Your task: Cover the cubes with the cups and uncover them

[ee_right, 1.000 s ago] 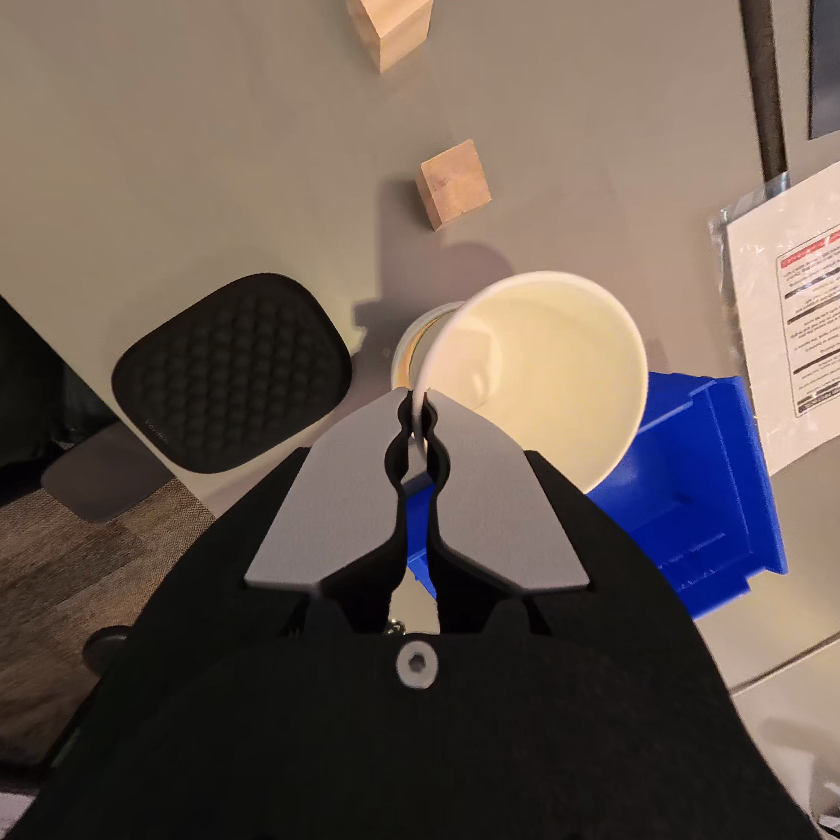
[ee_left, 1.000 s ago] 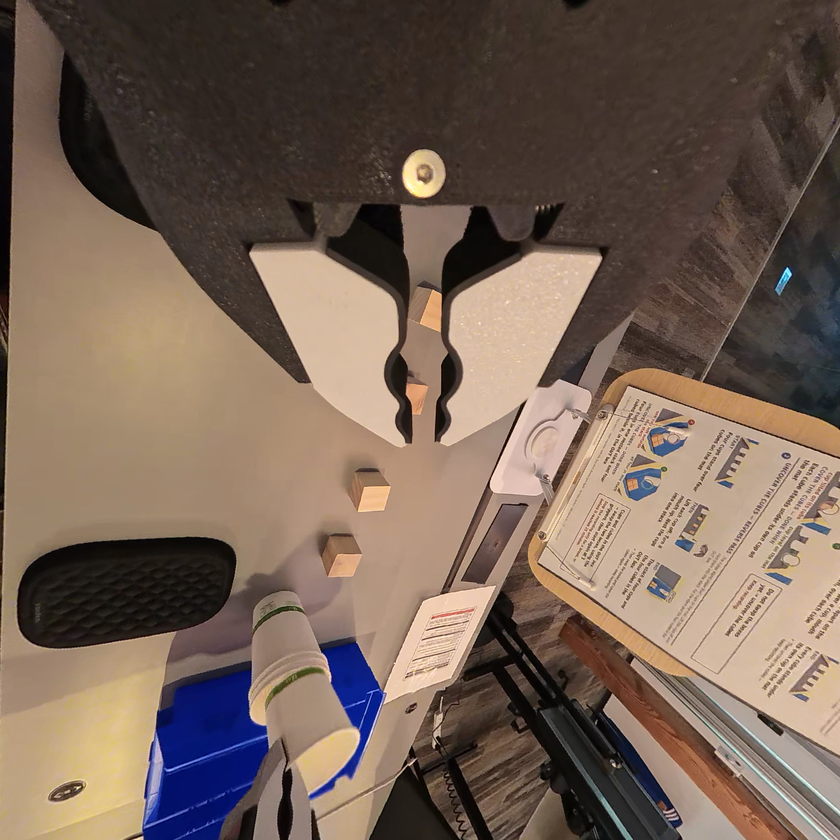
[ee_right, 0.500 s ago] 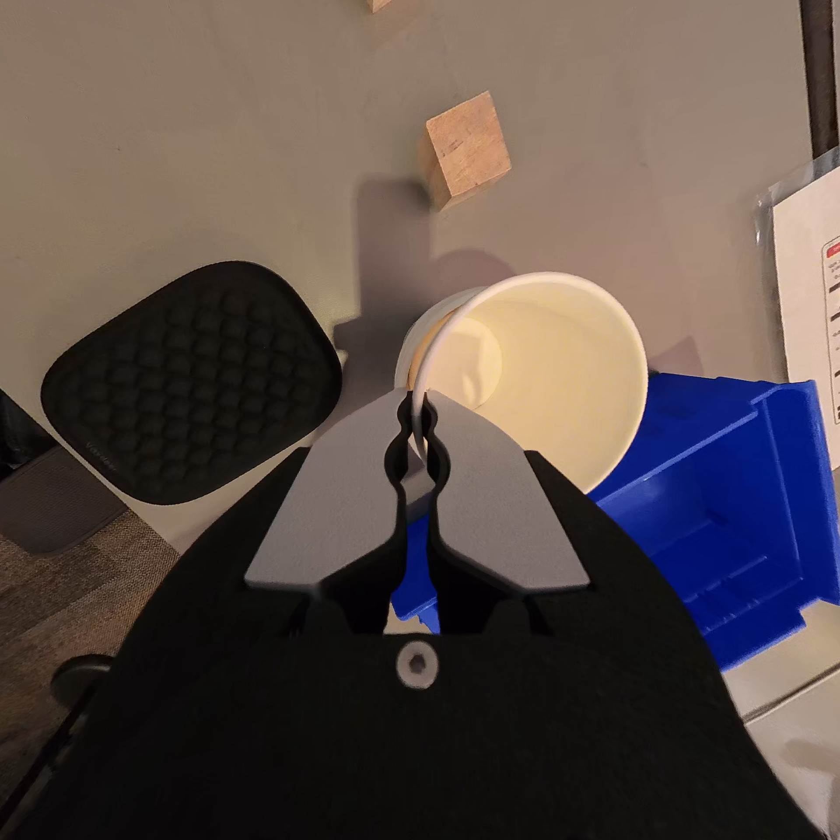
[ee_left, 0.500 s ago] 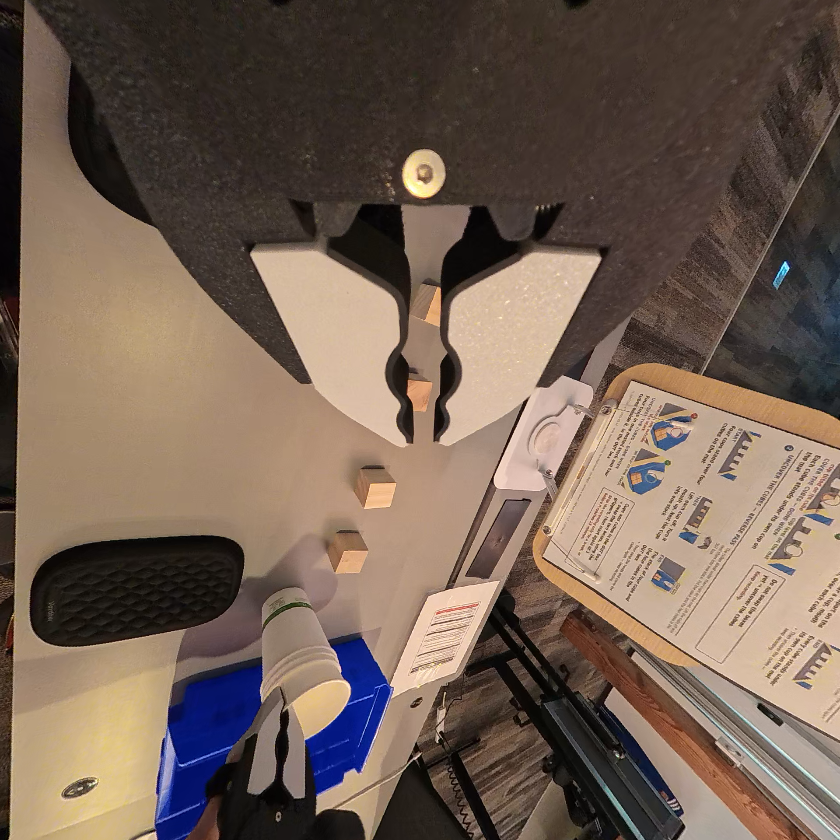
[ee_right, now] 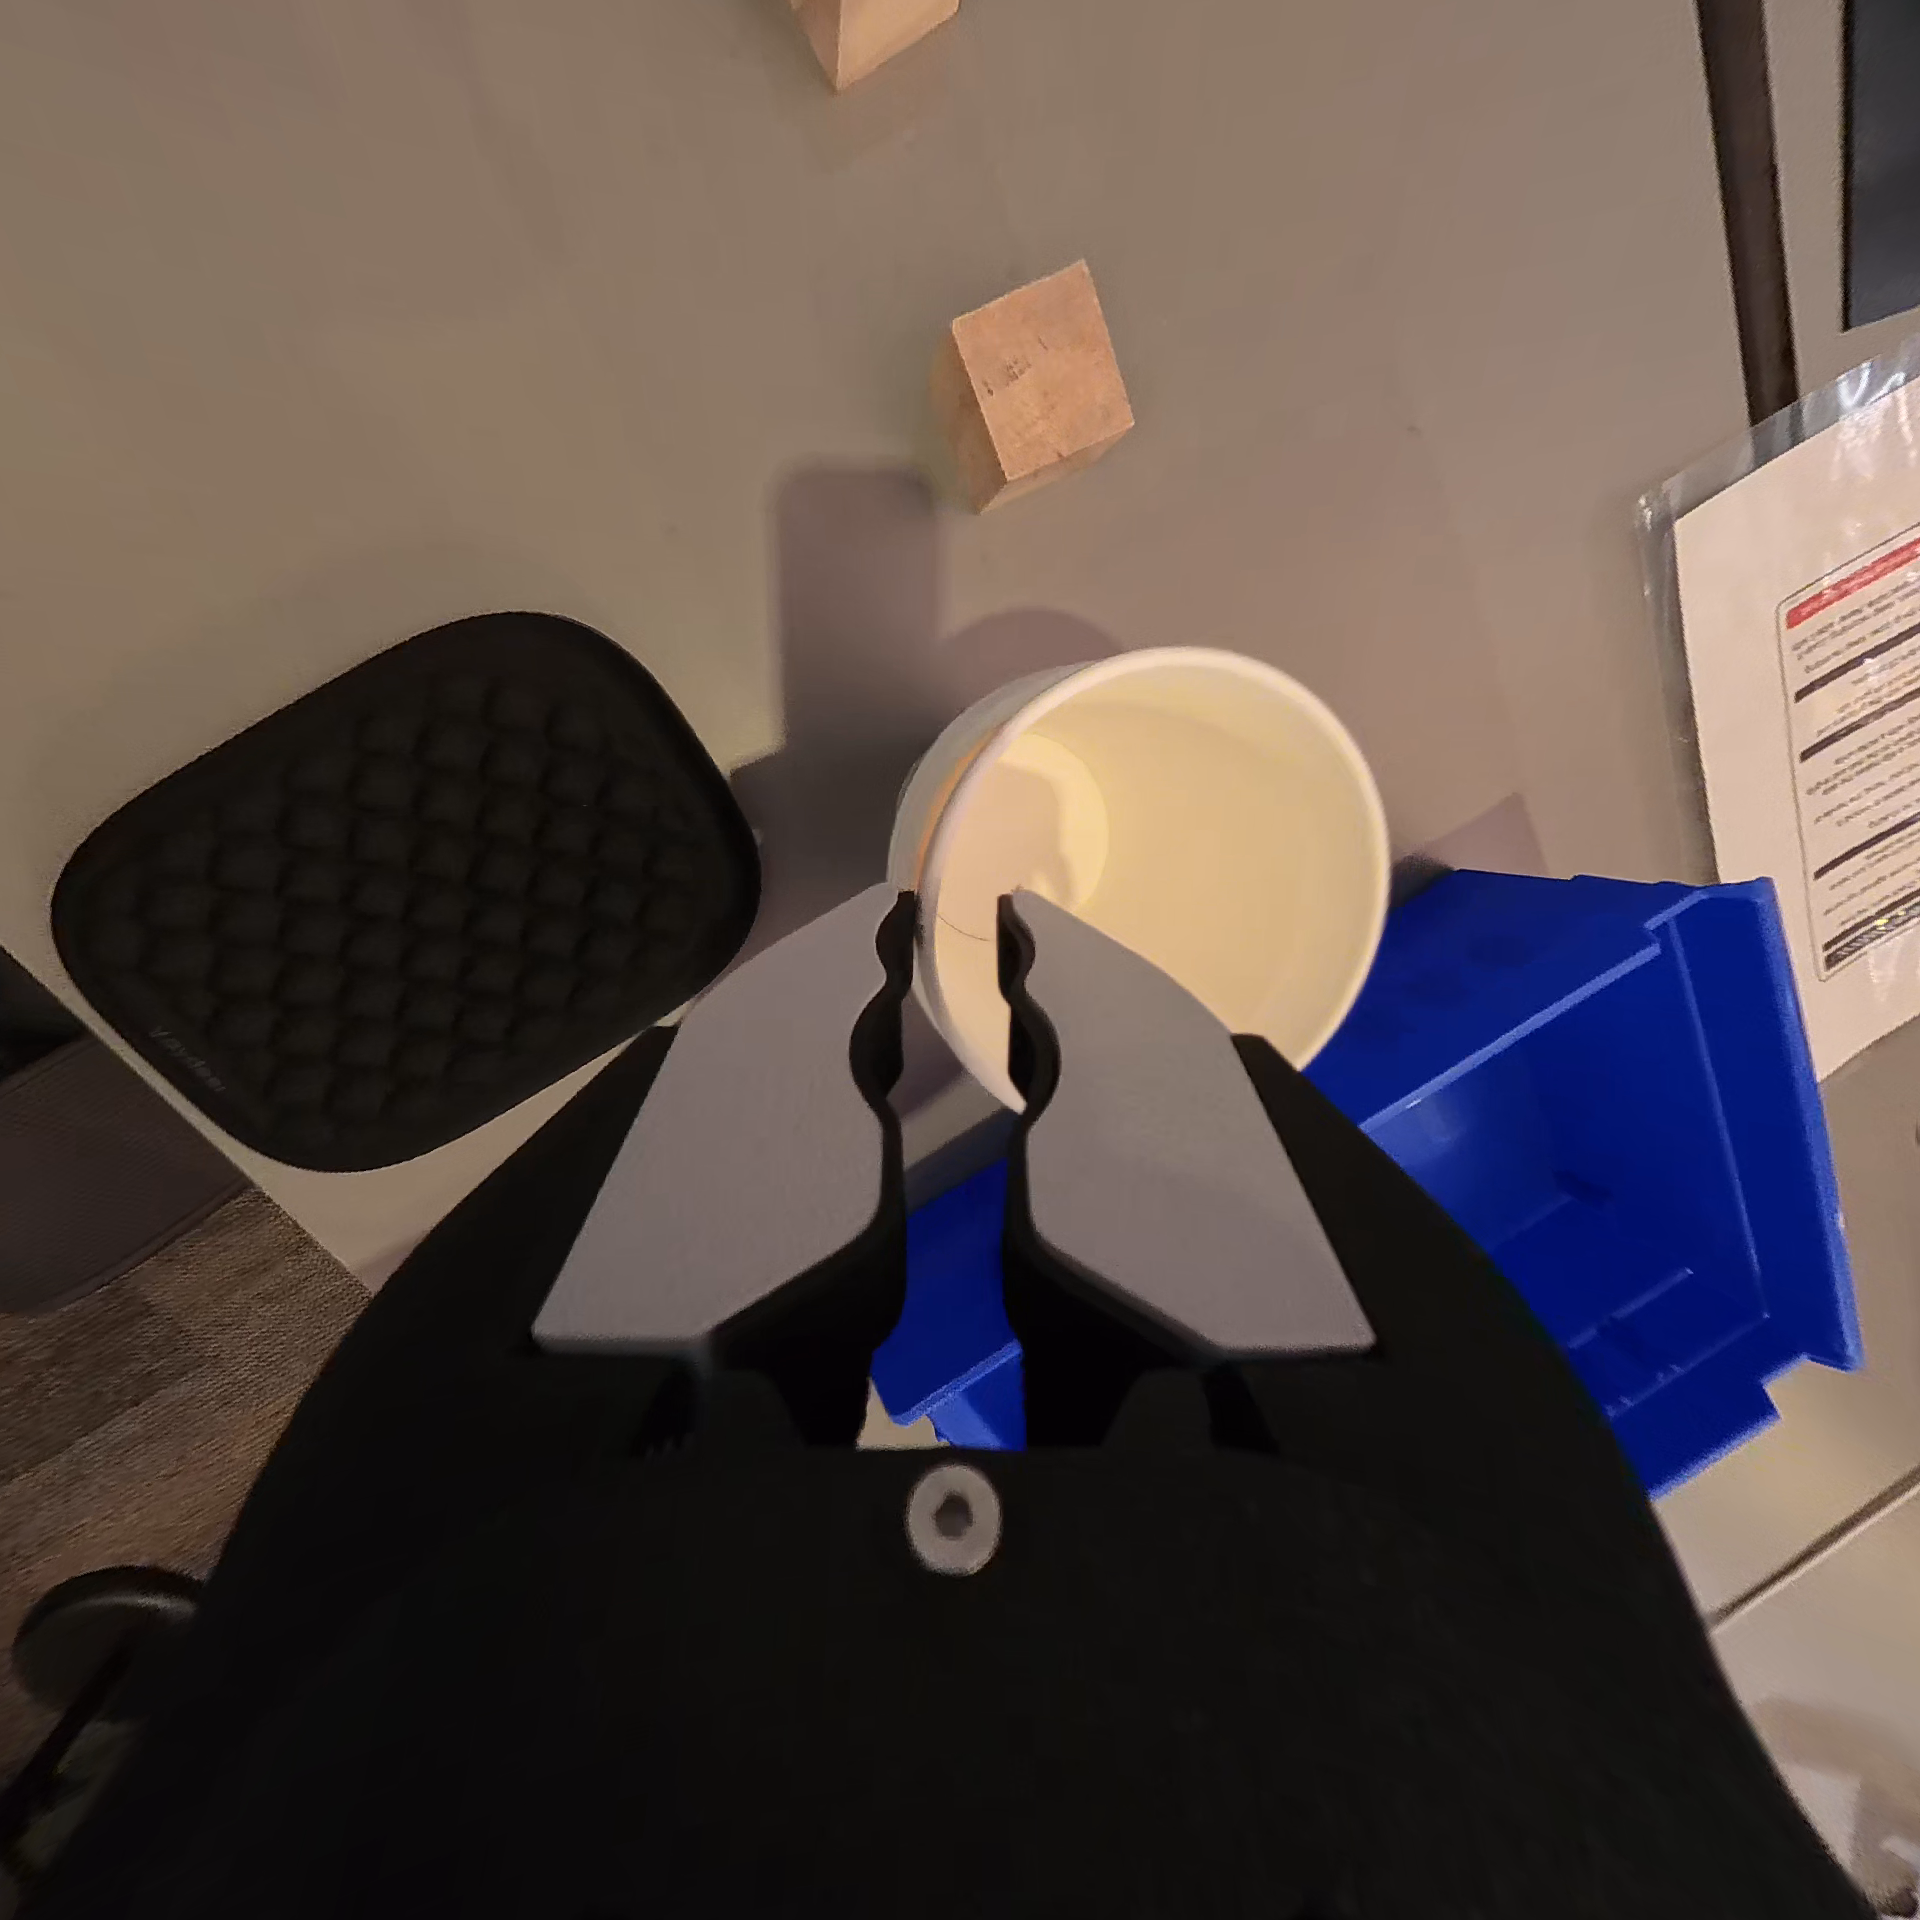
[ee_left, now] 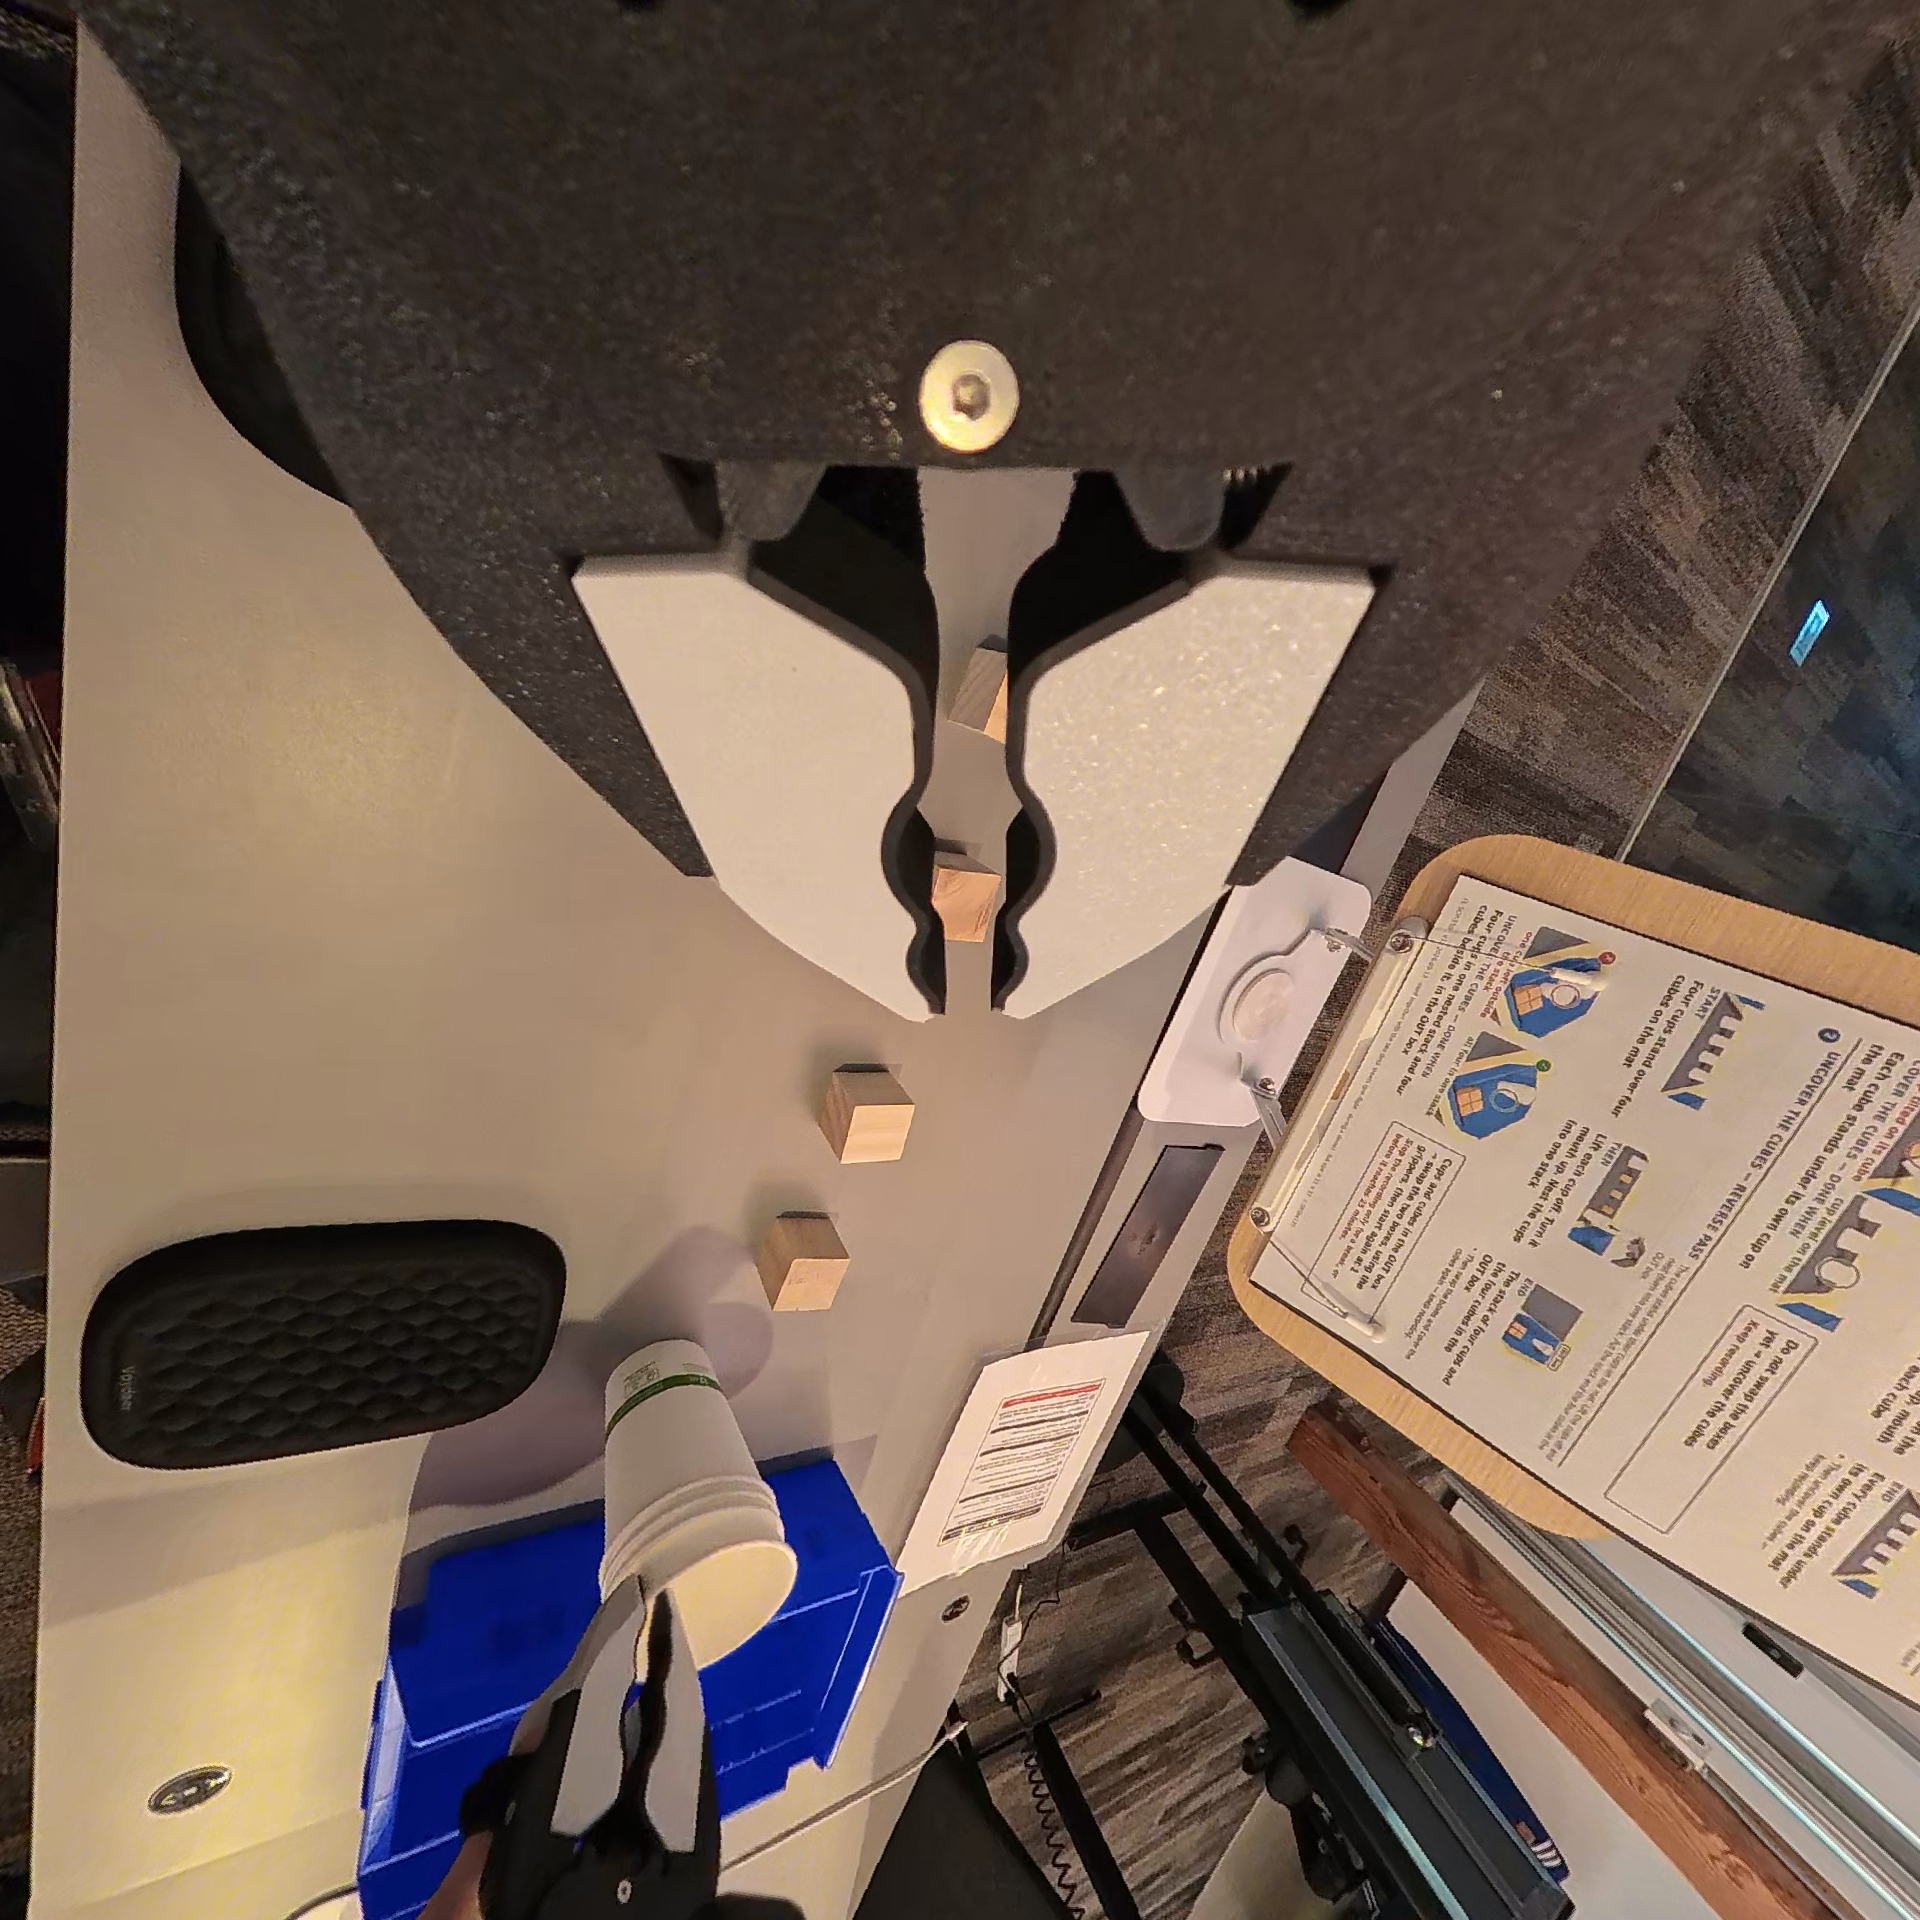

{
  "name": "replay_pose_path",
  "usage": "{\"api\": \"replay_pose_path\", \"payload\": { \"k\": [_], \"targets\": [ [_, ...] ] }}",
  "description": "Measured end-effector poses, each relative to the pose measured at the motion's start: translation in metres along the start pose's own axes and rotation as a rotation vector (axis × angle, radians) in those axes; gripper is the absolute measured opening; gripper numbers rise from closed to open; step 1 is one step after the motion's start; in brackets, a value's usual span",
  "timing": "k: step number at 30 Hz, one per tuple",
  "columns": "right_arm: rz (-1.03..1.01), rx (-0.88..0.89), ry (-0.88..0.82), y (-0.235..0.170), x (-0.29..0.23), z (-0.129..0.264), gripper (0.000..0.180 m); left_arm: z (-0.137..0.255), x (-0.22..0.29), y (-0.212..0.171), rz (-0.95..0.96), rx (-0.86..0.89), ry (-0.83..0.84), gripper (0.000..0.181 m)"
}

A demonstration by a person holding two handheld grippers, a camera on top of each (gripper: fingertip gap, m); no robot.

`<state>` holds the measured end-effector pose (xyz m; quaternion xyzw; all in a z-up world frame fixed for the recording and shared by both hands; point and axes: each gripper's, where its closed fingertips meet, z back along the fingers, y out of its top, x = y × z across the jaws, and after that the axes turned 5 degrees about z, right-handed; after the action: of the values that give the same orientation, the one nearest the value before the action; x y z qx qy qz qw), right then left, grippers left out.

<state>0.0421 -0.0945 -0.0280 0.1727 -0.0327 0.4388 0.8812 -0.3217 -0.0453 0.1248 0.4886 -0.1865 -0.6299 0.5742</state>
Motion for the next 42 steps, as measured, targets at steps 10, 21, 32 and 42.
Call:
{"api": "replay_pose_path", "payload": {
  "k": [10,21,32,42],
  "targets": [
    [0.004,0.417,-0.322,0.038,0.002,0.087,0.055,0.003,0.002,-0.003,0.008,0.027,0.002,0.008],
    [-0.554,0.803,-0.699,-0.028,0.008,0.006,0.121,0.002,0.007,-0.002,0.031,0.067,-0.020,0.008],
    [-0.748,0.844,-0.526,-0.028,0.025,-0.060,0.112,0.007,0.013,0.001,0.016,0.078,-0.013,0.008],
    [-0.711,0.858,-0.489,-0.017,0.027,-0.066,0.086,0.008,0.011,-0.002,0.026,0.077,-0.006,0.008]
  ]
}}
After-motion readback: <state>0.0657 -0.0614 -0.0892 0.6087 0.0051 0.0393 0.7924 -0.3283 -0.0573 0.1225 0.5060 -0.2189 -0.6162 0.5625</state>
